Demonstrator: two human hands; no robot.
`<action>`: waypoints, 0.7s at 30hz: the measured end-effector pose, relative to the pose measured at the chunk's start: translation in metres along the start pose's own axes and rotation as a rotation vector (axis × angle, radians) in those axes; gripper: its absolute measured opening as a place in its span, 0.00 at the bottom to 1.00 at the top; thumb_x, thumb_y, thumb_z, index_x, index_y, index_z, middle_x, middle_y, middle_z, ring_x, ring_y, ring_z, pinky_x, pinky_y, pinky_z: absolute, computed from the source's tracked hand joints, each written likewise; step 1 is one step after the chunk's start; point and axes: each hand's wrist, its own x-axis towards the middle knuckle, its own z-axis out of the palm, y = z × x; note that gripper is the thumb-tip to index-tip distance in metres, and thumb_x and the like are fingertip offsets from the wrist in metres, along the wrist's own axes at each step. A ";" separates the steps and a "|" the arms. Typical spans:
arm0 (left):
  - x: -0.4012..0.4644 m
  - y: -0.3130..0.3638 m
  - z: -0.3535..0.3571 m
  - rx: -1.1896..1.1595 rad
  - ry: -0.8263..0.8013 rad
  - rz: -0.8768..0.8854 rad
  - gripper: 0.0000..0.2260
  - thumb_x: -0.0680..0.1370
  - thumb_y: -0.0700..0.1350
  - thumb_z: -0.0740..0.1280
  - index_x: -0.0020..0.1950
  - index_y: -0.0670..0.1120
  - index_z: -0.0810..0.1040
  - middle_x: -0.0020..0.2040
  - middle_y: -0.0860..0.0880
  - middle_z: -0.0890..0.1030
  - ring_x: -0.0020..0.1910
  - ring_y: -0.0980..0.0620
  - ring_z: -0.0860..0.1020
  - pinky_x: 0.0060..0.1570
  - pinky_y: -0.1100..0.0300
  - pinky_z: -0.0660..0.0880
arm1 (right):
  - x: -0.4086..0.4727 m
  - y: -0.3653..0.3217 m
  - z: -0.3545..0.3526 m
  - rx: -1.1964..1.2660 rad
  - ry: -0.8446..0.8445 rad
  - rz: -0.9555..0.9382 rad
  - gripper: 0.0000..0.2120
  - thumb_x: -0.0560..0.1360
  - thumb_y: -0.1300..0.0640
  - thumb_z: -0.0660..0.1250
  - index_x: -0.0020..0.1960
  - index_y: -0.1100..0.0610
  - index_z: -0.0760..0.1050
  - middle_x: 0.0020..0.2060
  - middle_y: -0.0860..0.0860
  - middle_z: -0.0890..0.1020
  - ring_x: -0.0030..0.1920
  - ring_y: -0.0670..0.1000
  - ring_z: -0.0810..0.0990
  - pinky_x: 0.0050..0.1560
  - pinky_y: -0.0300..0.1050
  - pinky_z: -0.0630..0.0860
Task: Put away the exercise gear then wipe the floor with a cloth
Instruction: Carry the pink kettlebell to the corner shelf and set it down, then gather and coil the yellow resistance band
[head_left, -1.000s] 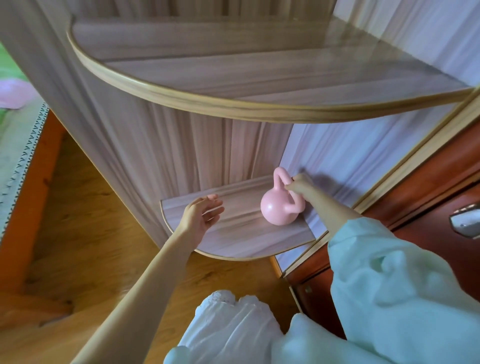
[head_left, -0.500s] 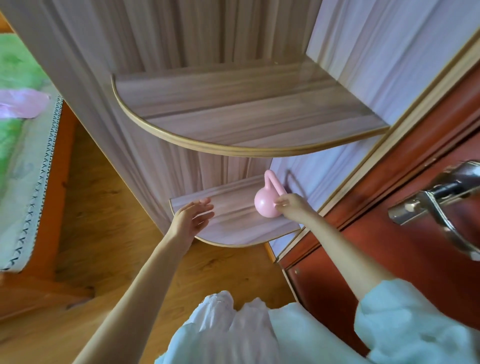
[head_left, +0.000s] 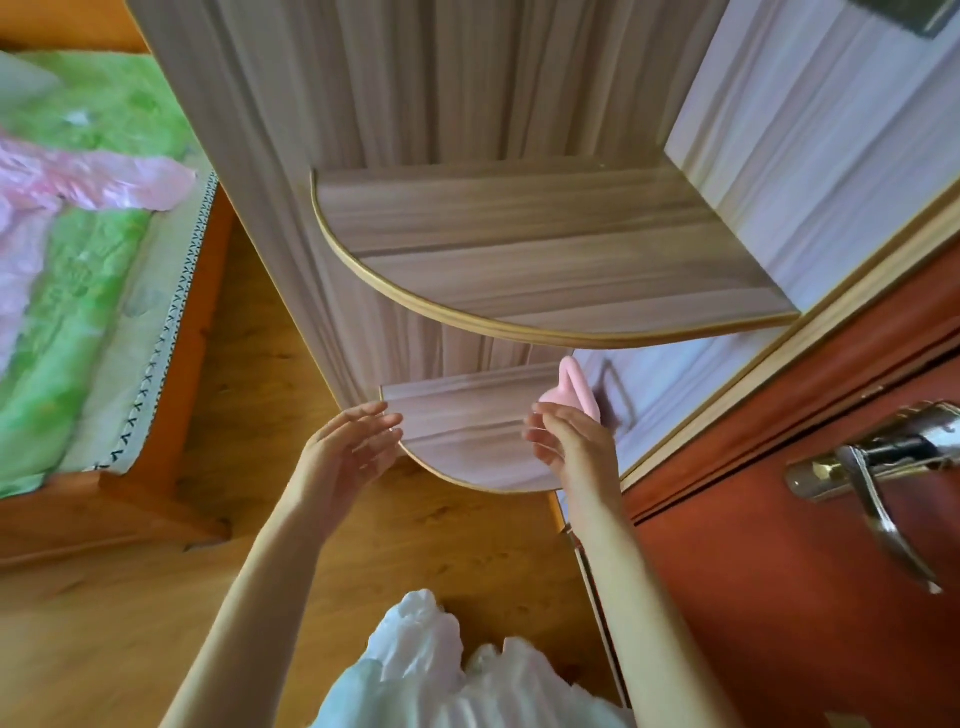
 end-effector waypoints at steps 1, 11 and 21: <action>-0.004 0.005 -0.006 -0.028 0.024 0.024 0.08 0.77 0.36 0.60 0.51 0.44 0.77 0.42 0.48 0.84 0.40 0.53 0.83 0.40 0.62 0.80 | -0.001 -0.001 0.009 0.003 -0.028 0.014 0.07 0.77 0.63 0.63 0.45 0.57 0.79 0.37 0.51 0.83 0.40 0.49 0.81 0.41 0.40 0.76; -0.063 0.032 -0.084 -0.194 0.253 0.240 0.11 0.78 0.35 0.57 0.50 0.44 0.78 0.42 0.47 0.84 0.39 0.53 0.83 0.40 0.62 0.80 | -0.019 0.001 0.102 -0.226 -0.433 -0.028 0.06 0.77 0.60 0.63 0.46 0.55 0.79 0.41 0.50 0.83 0.40 0.44 0.81 0.40 0.35 0.77; -0.131 0.066 -0.186 -0.337 0.541 0.404 0.09 0.77 0.35 0.58 0.51 0.42 0.77 0.41 0.47 0.84 0.37 0.53 0.82 0.39 0.62 0.80 | -0.062 0.035 0.235 -0.342 -0.731 0.004 0.07 0.78 0.60 0.62 0.49 0.54 0.79 0.45 0.50 0.83 0.46 0.50 0.82 0.45 0.40 0.79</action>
